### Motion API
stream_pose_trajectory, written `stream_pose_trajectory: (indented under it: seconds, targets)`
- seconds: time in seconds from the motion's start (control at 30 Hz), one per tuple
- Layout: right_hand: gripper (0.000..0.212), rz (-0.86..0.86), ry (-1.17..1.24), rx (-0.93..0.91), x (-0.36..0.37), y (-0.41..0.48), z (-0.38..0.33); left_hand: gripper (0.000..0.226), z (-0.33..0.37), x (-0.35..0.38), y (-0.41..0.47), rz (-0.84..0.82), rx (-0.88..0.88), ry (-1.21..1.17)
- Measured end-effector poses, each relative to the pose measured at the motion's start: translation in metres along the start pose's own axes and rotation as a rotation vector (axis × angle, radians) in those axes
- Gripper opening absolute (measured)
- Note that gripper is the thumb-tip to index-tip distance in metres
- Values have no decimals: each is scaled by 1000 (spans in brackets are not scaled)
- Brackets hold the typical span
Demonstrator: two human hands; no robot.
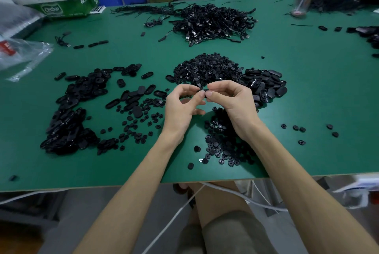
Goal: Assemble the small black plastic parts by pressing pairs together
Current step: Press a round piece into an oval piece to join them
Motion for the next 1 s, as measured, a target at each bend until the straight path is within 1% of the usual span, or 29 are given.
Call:
stream_pose_trajectory:
  seconds: [0.17, 0.3, 0.4, 0.5, 0.63, 0.7, 0.8, 0.87, 1.0]
  targets:
    - [22, -23, 22, 43, 7, -4, 4, 15, 7, -3, 0, 100, 199, 221]
    - [31, -13, -11, 51, 8, -4, 4, 9, 16, 1, -5, 102, 356, 345]
    - [32, -8, -27, 51, 7, -4, 3, 6, 18, 2, -6, 106, 393, 401]
    - [34, -1, -28, 59, 7, -5, 3, 4, 19, 1, -6, 116, 370, 367]
    - [35, 12, -49, 63, 7, -4, 2, 3, 16, -2, -3, 121, 290, 291]
    - [35, 17, -58, 64, 7, -4, 3, 1, 15, -2, -3, 112, 277, 296]
    - [34, 26, -60, 70, 6, -4, 3, 6, 12, -1, -1, 94, 246, 275]
    - [33, 31, -52, 78, 6, -4, 4, 9, 8, -1, 1, 78, 176, 211]
    - [32, 58, 6, 108, 4, -3, 4, 11, 1, -3, 3, 56, 9, -1]
Point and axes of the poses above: each hand's wrist, its own y-axis towards the middle knuckle, its own x-axis out of the palm, z = x × y, the point moved 6 cm from there along y, towards the middle knuckle, and after that the axes turned 4 degrees about z, right-handed, at the moved point
